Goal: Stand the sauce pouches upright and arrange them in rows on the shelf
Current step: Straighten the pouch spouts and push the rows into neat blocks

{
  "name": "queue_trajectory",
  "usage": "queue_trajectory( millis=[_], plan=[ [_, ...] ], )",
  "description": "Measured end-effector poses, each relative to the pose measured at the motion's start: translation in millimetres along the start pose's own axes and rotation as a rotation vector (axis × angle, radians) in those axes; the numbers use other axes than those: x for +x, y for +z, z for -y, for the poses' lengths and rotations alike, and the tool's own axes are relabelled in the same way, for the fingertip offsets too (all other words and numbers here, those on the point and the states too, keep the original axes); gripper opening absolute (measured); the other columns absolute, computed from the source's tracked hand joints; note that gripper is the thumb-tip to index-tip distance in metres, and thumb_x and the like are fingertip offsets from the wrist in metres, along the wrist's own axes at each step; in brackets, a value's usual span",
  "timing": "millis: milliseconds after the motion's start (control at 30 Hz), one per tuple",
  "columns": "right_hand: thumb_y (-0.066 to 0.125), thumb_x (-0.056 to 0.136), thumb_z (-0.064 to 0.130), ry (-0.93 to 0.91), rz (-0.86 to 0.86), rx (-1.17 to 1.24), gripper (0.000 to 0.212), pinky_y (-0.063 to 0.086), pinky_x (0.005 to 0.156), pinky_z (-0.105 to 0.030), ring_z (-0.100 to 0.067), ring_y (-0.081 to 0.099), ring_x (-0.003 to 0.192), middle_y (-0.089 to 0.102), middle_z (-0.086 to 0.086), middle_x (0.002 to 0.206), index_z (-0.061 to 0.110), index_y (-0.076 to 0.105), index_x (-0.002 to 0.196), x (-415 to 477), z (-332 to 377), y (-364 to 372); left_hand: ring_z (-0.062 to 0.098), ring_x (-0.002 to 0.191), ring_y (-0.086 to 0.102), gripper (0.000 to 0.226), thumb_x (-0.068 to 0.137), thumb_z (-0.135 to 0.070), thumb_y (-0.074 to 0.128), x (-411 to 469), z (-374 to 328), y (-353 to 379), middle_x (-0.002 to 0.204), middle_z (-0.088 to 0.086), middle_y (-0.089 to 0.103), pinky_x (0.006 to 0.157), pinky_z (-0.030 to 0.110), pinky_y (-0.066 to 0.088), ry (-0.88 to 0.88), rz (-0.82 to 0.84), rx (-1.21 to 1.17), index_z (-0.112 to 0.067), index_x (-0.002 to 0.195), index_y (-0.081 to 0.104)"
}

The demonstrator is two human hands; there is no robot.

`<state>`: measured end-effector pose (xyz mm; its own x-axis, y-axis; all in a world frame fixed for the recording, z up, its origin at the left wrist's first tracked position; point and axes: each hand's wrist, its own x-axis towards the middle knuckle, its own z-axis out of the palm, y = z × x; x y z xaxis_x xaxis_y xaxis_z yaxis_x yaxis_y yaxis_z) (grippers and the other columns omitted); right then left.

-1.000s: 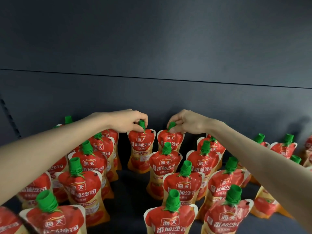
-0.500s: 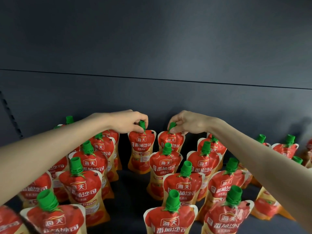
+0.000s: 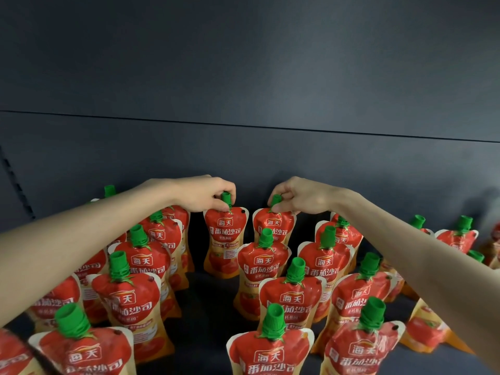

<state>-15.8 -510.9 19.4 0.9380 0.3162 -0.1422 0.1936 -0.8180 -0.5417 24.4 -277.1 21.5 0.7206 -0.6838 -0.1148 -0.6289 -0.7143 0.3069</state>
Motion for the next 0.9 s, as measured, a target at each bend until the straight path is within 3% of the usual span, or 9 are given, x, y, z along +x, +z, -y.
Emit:
queue_trajectory(
  millis=[200, 400, 533, 900],
  plan=[
    [0.058, 0.091, 0.021, -0.001, -0.002, -0.014, 0.025, 0.053, 0.091, -0.039, -0.022, 0.065, 0.099, 0.068, -0.007, 0.106, 0.010, 0.059, 0.114, -1.5, 0.1, 0.9, 0.012, 0.079, 0.064, 0.010, 0.092, -0.024, 0.056, -1.1, -2.0, -0.6, 0.089, -0.001, 0.069, 0.075, 0.036, 0.052, -0.002, 0.004, 0.013, -0.021, 0.102, 0.057],
    [0.058, 0.091, 0.021, -0.001, 0.000, -0.026, 0.024, 0.052, 0.092, -0.038, -0.020, 0.065, 0.099, 0.068, -0.005, 0.107, 0.013, 0.059, 0.113, -1.4, 1.6, 0.9, 0.002, 0.065, 0.057, 0.010, 0.093, -0.024, 0.055, -2.0, -4.3, -0.6, 0.085, -0.003, 0.068, 0.058, 0.020, 0.043, -0.014, -0.002, 0.034, -0.021, 0.102, 0.056],
    [0.058, 0.091, 0.021, 0.006, -0.002, -0.031, 0.026, 0.052, 0.092, -0.038, -0.020, 0.065, 0.098, 0.068, -0.006, 0.106, 0.011, 0.059, 0.114, -1.8, 2.4, 1.3, 0.014, 0.080, 0.064, 0.008, 0.093, -0.024, 0.055, -1.4, -3.0, -0.9, 0.090, 0.000, 0.069, 0.070, 0.033, 0.050, -0.008, 0.006, 0.028, -0.022, 0.101, 0.056],
    [0.058, 0.091, 0.023, 0.034, -0.012, -0.053, 0.028, 0.052, 0.093, -0.040, -0.022, 0.065, 0.099, 0.068, -0.009, 0.109, 0.010, 0.058, 0.115, -4.6, 6.8, 1.6, 0.015, 0.084, 0.064, 0.006, 0.093, -0.023, 0.054, -3.3, -2.2, -0.8, 0.092, 0.000, 0.069, 0.076, 0.036, 0.052, 0.008, 0.004, 0.022, -0.024, 0.099, 0.055]
  ],
)
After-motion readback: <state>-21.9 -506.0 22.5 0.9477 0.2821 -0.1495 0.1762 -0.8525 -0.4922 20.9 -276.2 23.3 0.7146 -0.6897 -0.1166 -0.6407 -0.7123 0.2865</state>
